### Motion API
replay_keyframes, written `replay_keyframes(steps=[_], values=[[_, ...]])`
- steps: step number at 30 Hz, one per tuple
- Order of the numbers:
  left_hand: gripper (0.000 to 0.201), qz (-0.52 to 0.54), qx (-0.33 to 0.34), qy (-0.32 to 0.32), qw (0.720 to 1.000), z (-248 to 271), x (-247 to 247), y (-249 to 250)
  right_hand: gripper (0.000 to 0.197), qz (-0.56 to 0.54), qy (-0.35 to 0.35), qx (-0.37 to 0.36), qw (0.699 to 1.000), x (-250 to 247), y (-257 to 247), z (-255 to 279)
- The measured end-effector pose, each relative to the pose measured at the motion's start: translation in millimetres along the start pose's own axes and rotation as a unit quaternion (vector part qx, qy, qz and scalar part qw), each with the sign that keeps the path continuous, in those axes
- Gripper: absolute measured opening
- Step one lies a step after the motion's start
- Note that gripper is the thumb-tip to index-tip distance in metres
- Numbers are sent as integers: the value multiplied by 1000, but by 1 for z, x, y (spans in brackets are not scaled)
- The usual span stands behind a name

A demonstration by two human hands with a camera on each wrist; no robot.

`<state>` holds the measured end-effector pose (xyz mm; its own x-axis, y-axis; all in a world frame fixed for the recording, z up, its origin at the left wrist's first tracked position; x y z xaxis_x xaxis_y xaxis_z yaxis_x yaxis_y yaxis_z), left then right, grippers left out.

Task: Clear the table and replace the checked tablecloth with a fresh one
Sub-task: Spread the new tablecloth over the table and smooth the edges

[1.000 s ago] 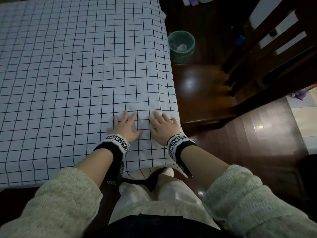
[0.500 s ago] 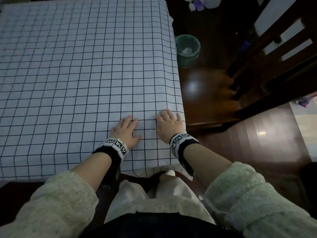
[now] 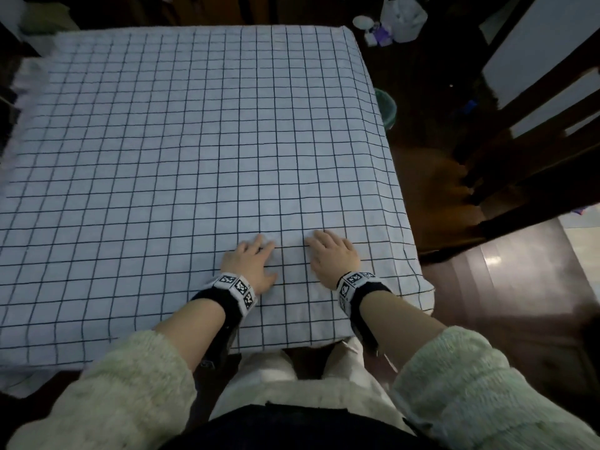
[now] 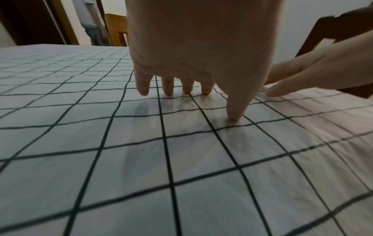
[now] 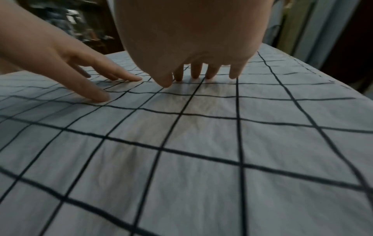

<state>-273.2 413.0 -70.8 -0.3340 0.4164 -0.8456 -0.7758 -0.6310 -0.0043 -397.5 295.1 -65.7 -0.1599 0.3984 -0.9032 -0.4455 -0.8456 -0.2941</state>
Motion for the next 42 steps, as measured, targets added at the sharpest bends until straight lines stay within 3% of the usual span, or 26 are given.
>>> replay_keyframes(steps=[5,10,18,30,37,42], values=[[59,94,66,-1,993,-2,-13,-19,44,31,34,74,996,-5,-21,-7],[49,141,68,53,986,25,-9,-73,45,38,59,54,996,-2,-72,-11],[47,258,-89,81,959,100,37,-169,47,74,48,-108,990,21,-175,-16],[45,345,-250,2,905,234,156,-270,47,57,-10,-224,973,91,-303,28],[44,383,-296,-33,874,249,190,-347,48,32,-31,-219,975,104,-373,9],[40,406,-294,-37,865,267,210,-428,46,55,-49,-273,959,134,-483,-18]])
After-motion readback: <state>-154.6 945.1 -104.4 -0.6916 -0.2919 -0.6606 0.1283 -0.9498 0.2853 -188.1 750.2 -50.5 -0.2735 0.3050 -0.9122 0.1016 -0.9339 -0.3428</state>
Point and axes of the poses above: each hand's wrist, its own z-axis away from the middle knuckle, its own x-axis out of the palm, y = z × x, the point moved 7 cm from there along -z, towards the middle knuckle, and after that the axes turned 10 degrees about -x, right-handed, at the moved point
